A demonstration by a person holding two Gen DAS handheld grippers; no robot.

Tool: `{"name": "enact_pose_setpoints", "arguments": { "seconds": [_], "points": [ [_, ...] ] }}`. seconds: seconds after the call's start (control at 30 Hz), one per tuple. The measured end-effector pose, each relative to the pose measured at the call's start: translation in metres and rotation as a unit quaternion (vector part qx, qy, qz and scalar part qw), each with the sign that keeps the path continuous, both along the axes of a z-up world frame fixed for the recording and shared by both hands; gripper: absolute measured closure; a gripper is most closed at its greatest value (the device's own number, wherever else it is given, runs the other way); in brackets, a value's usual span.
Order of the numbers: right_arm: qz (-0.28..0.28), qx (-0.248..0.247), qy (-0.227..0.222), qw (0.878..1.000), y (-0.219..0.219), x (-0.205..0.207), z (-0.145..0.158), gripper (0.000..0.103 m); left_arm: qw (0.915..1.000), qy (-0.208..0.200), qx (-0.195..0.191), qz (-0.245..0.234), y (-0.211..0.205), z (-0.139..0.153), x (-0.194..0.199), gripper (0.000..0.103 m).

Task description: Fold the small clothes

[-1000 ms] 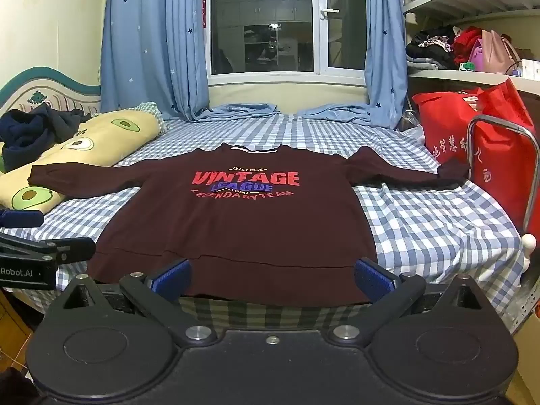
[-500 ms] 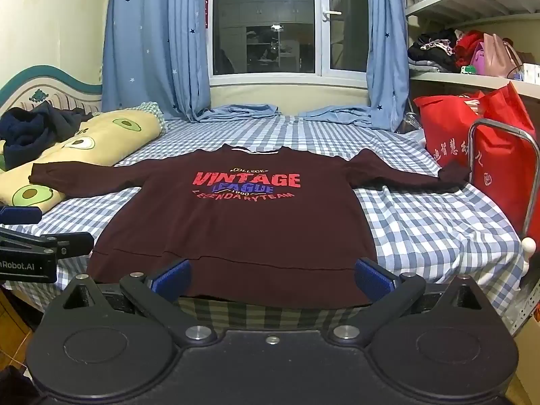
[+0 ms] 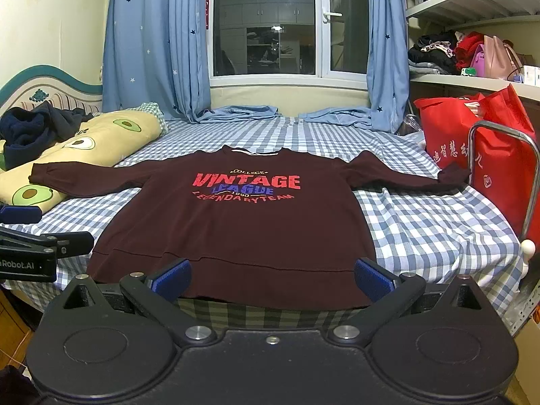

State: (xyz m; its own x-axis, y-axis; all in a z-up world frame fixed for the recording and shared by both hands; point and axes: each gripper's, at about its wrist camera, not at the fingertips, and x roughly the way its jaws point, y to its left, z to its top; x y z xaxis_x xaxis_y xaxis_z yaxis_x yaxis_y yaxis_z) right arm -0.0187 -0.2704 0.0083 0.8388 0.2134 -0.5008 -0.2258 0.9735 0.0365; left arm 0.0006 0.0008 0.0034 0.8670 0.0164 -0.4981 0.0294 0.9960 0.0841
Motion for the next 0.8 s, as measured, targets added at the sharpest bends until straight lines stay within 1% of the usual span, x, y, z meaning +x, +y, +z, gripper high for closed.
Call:
{"name": "enact_pose_setpoints", "arguments": {
  "seconds": [0.8],
  "points": [
    [0.001,-0.002,-0.003,1.0,0.0027,-0.0019,0.0006,0.001,1.0,0.001,0.0,0.003,0.0009,-0.005,-0.0018,0.001]
  ]
}}
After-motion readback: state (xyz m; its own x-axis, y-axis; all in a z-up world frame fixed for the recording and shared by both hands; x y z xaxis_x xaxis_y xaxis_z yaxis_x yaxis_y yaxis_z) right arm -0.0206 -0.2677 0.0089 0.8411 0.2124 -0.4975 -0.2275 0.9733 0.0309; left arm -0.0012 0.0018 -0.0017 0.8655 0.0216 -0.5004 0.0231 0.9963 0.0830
